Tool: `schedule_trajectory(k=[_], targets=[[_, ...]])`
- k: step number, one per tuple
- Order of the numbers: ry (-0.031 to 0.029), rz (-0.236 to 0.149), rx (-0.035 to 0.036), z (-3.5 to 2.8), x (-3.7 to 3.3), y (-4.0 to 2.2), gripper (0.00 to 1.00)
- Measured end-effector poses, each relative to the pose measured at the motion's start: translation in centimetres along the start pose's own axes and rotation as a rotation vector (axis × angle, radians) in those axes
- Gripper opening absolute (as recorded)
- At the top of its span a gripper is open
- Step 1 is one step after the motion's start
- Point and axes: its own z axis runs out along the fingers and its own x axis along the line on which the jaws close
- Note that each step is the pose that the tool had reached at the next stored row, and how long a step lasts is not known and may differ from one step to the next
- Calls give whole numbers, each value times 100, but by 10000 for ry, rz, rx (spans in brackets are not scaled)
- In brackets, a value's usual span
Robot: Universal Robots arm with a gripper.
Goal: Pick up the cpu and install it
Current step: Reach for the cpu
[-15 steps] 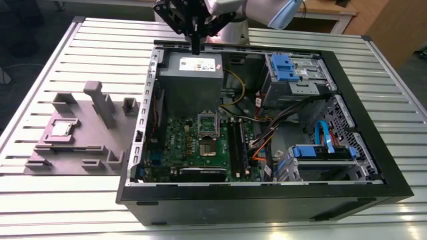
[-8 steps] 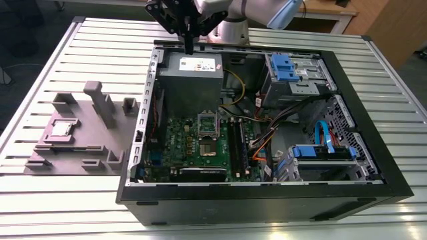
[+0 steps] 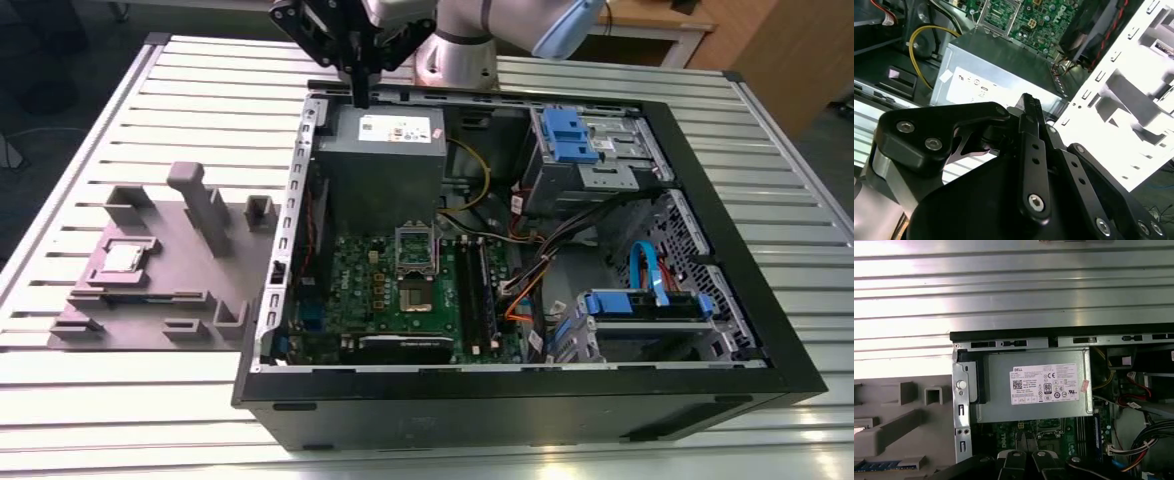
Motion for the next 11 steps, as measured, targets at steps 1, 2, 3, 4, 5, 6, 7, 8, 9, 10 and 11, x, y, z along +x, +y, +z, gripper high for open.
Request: schedule_trajectory(k=[1, 2, 3, 4, 5, 6, 7, 8, 9, 10, 11], targets=[[-7, -1, -1, 0, 19, -1, 10], [-14, -2, -2, -1, 39, -3, 10], [-21, -1, -2, -2, 57, -4, 10], [-25, -2, -3, -2, 67, -5, 10], [-25, -2, -3, -2, 69, -5, 10], [-25, -3, -2, -2, 69, -5, 10], [-25, -3, -2, -2, 69, -5, 10], [-24, -2, -1, -3, 70, -5, 10], [-24, -1, -2, -3, 71, -5, 10], [-24, -1, -1, -3, 70, -5, 10], [-25, -2, -2, -3, 71, -5, 10]])
